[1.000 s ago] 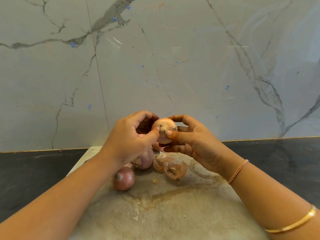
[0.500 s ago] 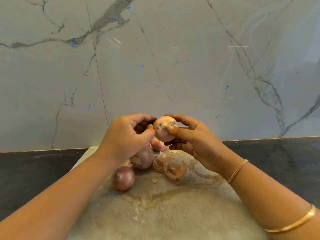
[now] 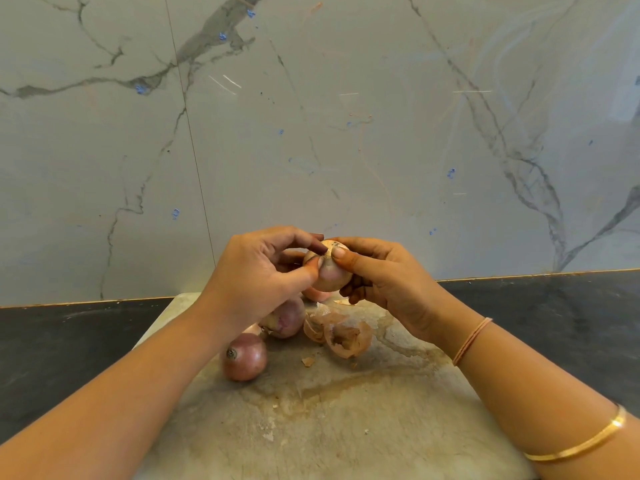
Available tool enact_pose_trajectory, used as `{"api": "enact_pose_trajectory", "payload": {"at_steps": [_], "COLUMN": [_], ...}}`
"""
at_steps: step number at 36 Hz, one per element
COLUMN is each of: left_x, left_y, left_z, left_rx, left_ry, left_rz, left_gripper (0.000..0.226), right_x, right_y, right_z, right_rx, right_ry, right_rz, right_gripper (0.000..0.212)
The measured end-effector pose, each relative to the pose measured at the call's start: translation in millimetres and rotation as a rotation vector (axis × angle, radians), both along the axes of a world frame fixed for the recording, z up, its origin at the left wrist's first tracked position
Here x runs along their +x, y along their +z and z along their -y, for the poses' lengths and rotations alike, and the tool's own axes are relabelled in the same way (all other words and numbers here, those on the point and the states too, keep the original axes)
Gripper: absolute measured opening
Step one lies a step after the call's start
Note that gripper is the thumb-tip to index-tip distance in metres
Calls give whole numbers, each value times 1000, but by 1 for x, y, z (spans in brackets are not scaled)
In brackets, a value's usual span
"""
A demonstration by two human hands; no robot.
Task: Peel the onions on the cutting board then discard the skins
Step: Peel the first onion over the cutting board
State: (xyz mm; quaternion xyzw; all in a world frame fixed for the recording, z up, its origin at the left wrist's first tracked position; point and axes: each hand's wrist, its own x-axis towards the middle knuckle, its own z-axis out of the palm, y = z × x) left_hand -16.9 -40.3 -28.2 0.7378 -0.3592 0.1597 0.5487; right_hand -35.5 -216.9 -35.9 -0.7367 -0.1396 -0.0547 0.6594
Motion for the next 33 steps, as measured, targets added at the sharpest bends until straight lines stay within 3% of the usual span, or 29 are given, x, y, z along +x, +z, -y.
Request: {"api": "enact_pose_trajectory", "payload": {"at_steps": [13,23,33], "left_x": [2,7,2], "left_y": [1,1,3], "left_z": [1,-1,-1], "left_rx": [-19,-18,12], "left_ry": [-4,154,44], "left_rz": [-17,63,-40], "left_gripper": [28,28,26], "right_x": [1,0,0], "right_y": [-1,0,-1], "right_z": [0,0,1], "right_rx": [36,96,-8], "right_ry": [7,48,-2], "right_rz": [-14,-52,-5], "right_gripper": [32,30,32]}}
